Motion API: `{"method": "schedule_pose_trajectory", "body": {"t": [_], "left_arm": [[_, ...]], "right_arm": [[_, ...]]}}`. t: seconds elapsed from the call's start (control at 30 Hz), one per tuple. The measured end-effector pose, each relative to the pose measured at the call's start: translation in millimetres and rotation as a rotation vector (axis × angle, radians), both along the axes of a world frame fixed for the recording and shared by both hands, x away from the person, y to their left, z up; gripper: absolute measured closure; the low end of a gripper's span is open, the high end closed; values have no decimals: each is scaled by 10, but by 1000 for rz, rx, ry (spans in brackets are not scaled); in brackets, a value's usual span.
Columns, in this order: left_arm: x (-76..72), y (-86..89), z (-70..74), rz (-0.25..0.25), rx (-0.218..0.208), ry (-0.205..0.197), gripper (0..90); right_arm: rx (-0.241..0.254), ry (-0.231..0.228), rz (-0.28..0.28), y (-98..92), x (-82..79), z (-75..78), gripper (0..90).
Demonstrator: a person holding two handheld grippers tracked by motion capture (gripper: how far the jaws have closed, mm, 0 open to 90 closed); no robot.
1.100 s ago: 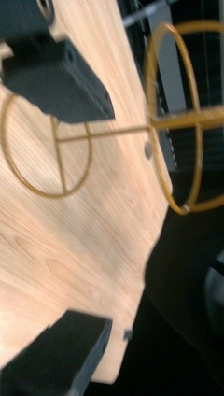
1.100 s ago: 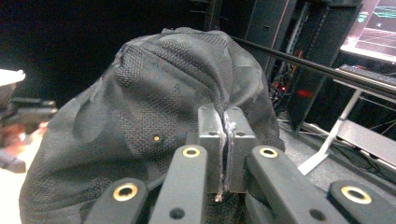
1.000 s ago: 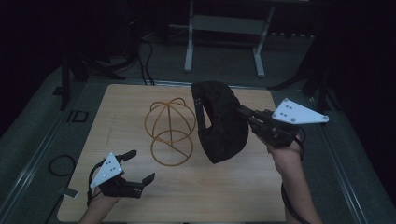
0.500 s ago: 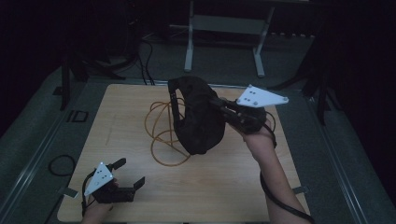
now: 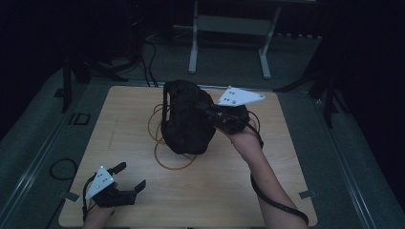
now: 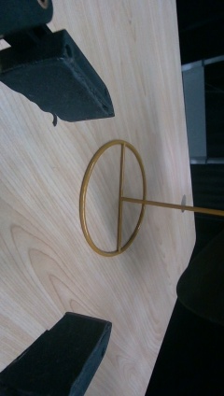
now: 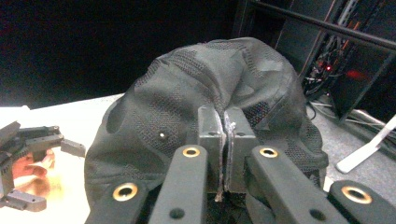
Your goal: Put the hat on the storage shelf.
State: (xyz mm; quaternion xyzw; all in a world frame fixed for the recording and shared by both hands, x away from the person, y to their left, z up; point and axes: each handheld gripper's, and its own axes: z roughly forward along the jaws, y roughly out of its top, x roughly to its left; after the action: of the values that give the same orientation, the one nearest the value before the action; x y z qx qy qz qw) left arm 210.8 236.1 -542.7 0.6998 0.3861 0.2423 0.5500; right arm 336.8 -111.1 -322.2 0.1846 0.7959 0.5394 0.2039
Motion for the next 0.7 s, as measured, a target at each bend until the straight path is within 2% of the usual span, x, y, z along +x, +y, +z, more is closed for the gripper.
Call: {"method": "schedule_pose_trajectory", "body": {"t": [0.7], "left_arm": [[-8,-3,-5,-24,-1,-10,20]], "right_arm": [[-55,59,5,367,187,-233,873]]}}
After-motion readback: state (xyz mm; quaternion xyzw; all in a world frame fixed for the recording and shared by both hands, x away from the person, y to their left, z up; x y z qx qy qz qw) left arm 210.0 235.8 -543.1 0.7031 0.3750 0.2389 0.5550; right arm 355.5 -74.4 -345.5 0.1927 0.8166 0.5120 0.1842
